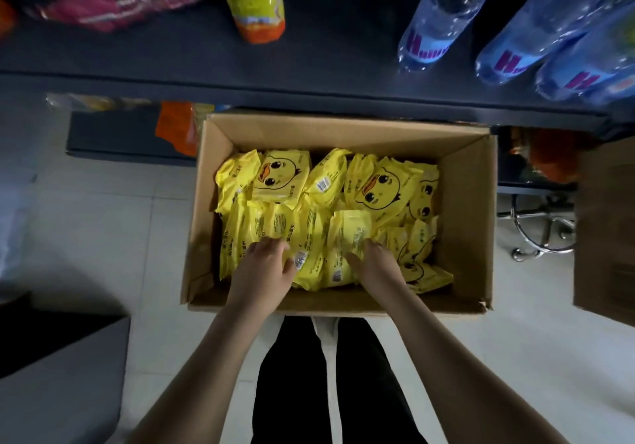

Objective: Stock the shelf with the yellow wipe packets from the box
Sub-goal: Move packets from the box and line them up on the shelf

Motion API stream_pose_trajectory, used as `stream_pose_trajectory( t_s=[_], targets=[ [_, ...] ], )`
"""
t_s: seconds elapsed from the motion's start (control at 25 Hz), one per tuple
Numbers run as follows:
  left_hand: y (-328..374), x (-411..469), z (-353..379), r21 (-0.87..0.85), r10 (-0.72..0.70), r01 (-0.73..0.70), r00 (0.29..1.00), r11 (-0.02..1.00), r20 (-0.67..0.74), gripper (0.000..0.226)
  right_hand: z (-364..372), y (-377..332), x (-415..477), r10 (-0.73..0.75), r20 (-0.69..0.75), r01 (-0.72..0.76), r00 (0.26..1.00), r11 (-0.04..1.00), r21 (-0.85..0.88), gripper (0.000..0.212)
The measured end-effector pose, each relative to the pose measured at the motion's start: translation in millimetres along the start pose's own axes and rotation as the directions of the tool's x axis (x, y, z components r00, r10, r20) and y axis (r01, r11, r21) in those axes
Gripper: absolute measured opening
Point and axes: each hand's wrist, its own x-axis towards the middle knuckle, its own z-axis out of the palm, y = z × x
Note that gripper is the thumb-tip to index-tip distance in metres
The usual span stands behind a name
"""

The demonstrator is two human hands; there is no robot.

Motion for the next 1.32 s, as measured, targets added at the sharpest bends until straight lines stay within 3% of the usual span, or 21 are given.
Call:
stream_pose_trajectory(
  t_s=[0.32,0.4,0.52,0.68,0.84,1.04,1.2,1.32],
  targets=[
    [-11,21,31,-0.199,-0.151,0.14,0.988,0.97,-0.041,0.029,46,-20,38,0.232,-0.105,-0.203,0.967,0.951,0.235,0.083],
    [-10,20,30,-0.23,-0.176,0.162,0.983,0.96,-0.046,0.029,50,-21,46,0.261,-0.149,-0.229,0.954,0.952,0.203,0.077],
    [-11,21,31,-0.258,-0.2,0.183,0.979,0.949,-0.041,0.029,47,-11,51,0.23,-0.217,-0.179,0.949,0.956,0.231,0.048],
    [-8,20,33,-0.292,-0.25,0.223,0.967,0.93,-0.057,0.028,24,12,37,0.164,-0.143,-0.076,0.976,0.874,0.48,0.03],
    [-2,22,34,-0.359,-0.316,0.282,0.948,0.89,-0.04,0.03,10,24,26,0.097,-0.042,-0.046,0.994,0.754,0.655,0.045],
    [-1,24,31,-0.428,-0.363,0.323,0.932,0.844,-0.014,0.03,10,22,40,0.165,-0.106,-0.074,0.981,0.812,0.579,0.066],
    [-1,25,29,-0.428,-0.403,0.359,0.915,0.83,-0.014,0.029,6,20,45,0.257,-0.048,-0.162,0.965,0.734,0.66,0.05],
    [0,30,29,-0.45,-0.443,0.401,0.897,0.798,0.015,0.029,-2,23,53,0.329,0.071,-0.279,0.941,0.644,0.713,0.044]
  ],
)
